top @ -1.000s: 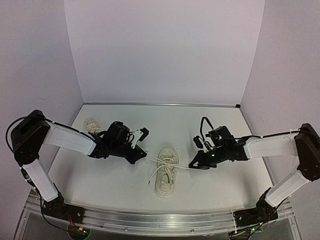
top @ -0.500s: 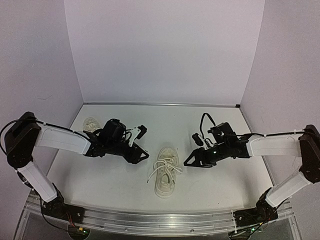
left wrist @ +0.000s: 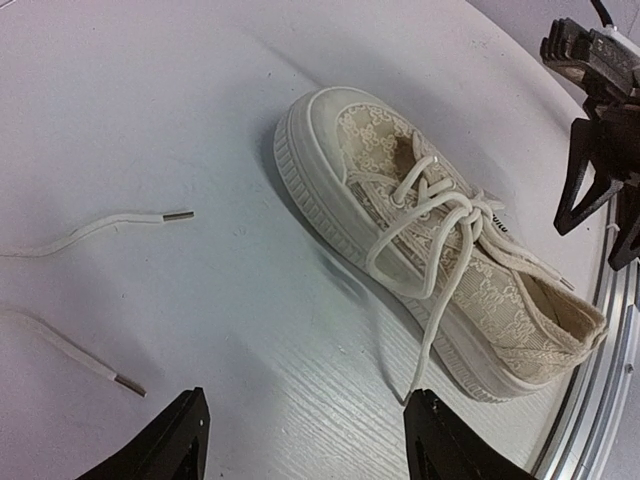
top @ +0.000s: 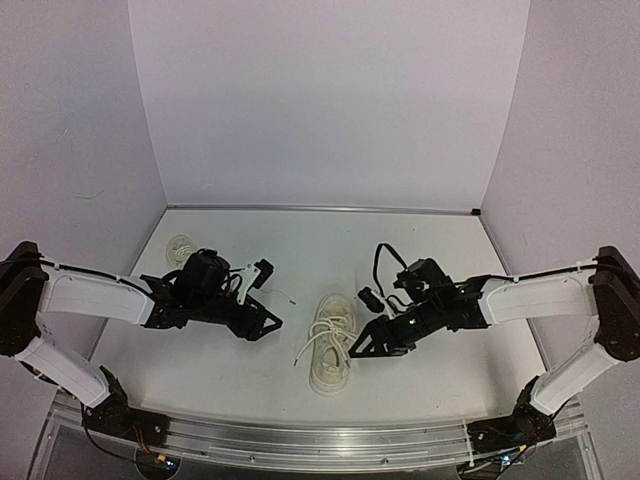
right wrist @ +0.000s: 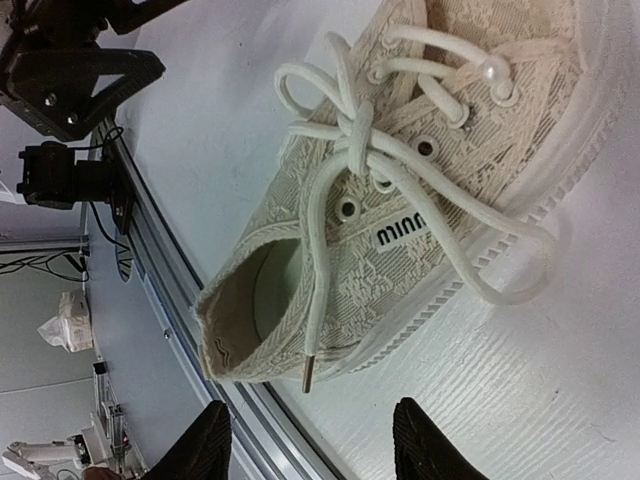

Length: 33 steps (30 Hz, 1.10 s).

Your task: Tie the shoes

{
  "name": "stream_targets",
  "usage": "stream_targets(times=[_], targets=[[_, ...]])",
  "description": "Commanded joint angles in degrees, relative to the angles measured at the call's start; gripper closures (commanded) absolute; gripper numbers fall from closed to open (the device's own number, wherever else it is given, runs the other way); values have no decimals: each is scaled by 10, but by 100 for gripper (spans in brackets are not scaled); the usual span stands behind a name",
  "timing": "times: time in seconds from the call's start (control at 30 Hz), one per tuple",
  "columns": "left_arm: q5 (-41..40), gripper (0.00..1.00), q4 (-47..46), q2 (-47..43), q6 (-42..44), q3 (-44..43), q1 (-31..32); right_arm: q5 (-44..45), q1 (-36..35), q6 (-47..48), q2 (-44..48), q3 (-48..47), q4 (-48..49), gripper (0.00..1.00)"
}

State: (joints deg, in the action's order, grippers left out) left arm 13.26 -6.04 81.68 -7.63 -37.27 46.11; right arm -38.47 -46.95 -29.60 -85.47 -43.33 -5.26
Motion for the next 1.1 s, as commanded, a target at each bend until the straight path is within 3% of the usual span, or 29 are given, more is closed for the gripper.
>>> stream_targets(times=[0.0, 0.3, 1.07], targets=[[-7, 31, -17, -22, -10, 4, -2, -10, -21, -14, -32, -36, 35, 54], [-12, 32, -16, -19, -3, 0, -2, -13, -28, -15, -76, -61, 39, 65], [-20, 33, -17, -17, 4, 3, -2, -58, -37, -34, -108, -109, 81, 67]])
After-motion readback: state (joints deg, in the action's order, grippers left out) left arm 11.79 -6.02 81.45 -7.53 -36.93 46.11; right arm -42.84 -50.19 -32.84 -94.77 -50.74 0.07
